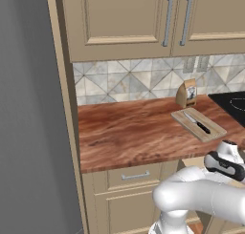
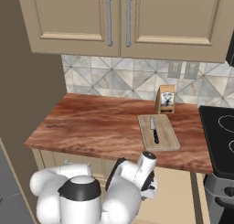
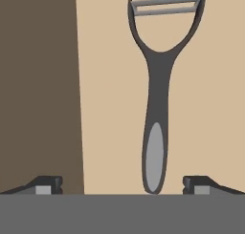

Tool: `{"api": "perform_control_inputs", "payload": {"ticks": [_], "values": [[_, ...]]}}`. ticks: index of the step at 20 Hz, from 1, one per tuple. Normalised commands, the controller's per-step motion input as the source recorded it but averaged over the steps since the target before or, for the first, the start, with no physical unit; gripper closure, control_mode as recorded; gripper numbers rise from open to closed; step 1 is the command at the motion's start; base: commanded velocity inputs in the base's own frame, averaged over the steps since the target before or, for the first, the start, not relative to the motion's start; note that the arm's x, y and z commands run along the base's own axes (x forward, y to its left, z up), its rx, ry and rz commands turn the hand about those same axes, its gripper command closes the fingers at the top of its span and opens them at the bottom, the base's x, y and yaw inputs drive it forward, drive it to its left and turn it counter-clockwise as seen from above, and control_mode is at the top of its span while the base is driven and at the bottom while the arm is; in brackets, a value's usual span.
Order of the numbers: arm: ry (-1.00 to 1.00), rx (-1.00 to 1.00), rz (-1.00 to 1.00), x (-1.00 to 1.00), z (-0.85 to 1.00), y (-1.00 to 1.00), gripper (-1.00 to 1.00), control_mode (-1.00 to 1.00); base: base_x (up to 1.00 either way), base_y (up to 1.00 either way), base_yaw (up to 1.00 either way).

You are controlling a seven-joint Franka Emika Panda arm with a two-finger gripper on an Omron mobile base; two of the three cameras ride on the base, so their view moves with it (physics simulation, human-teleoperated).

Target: Open the drawer on the right and place the cutting tools on the cutting board.

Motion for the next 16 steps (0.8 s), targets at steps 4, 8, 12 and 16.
{"api": "perform_control_inputs", "payload": {"ticks": [4, 8, 12, 16], "values": [[0.0, 0.0, 0.0, 0.0, -0.01, 0.0, -1.0, -1.0, 0.0, 0.0, 0.0], [0.0, -0.04, 0.0, -0.33, -0.38, -0.12, -1.0, -1.0, 0.0, 0.0, 0.0], [0.0, -0.01, 0.0, -0.16, -0.12, -0.01, -1.0, -1.0, 0.0, 0.0, 0.0], [0.0, 0.0, 0.0, 0.0, 0.0, 0.0, -1.0, -1.0, 0.0, 0.0, 0.0]]}}
